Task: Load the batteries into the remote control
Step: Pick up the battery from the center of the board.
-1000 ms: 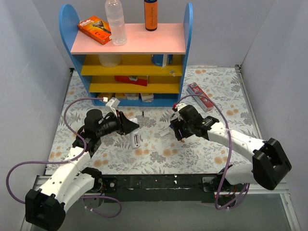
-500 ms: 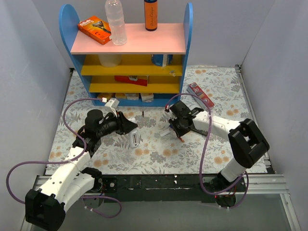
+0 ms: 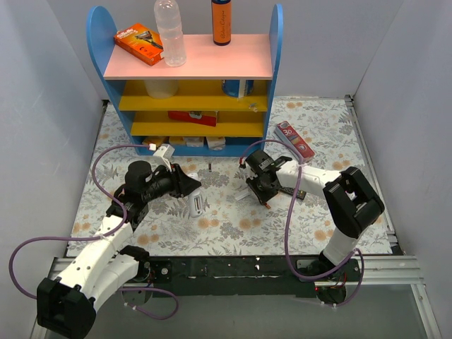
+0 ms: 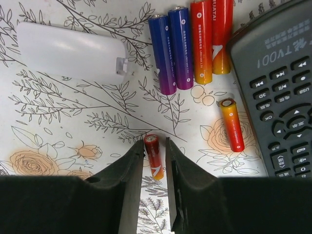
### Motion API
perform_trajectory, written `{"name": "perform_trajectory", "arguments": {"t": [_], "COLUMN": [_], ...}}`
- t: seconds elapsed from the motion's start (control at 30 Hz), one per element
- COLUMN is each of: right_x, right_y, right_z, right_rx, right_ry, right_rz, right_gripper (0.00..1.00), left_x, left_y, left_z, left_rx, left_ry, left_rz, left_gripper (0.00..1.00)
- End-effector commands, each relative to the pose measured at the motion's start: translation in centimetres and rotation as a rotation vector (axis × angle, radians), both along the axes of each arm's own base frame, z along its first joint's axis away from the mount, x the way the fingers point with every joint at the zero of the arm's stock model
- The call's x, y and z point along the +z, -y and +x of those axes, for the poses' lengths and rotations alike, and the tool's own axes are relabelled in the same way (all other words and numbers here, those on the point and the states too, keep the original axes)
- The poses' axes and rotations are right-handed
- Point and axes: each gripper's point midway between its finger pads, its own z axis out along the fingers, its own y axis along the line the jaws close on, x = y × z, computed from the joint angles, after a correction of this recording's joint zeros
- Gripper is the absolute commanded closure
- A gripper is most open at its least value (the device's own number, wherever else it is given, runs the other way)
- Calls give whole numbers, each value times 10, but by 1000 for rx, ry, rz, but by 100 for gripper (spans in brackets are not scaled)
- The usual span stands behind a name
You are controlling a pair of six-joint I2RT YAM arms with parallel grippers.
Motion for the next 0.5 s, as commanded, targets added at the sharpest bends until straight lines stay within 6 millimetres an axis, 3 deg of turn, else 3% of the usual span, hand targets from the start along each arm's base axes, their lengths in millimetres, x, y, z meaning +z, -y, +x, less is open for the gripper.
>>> {"name": "perform_trajectory", "arguments": {"t": [0.0, 0.1, 0.23, 0.4, 0.47], "right_x": [-1, -2, 6, 36, 55], "right_y": [-6, -8, -13, -27, -34], "right_z": [3, 1, 0, 3, 3], "right_rx": [27, 41, 58, 71, 75], "right_ry": [-10, -10, 13, 95, 144], "right_rz": [-5, -17, -6, 65, 113], "right_gripper": [68, 69, 85, 99, 99], "left_x": [15, 14, 16, 20, 22], "left_y": [1, 1, 3, 2, 2], "left_z": [1, 1, 1, 5, 6], "left_rx": [0, 1, 7, 34, 49], "left_ry": [51, 45, 31, 24, 28], "left_rz": [-10, -13, -38, -61, -79], "left_gripper": [100, 100, 100, 100, 100]}}
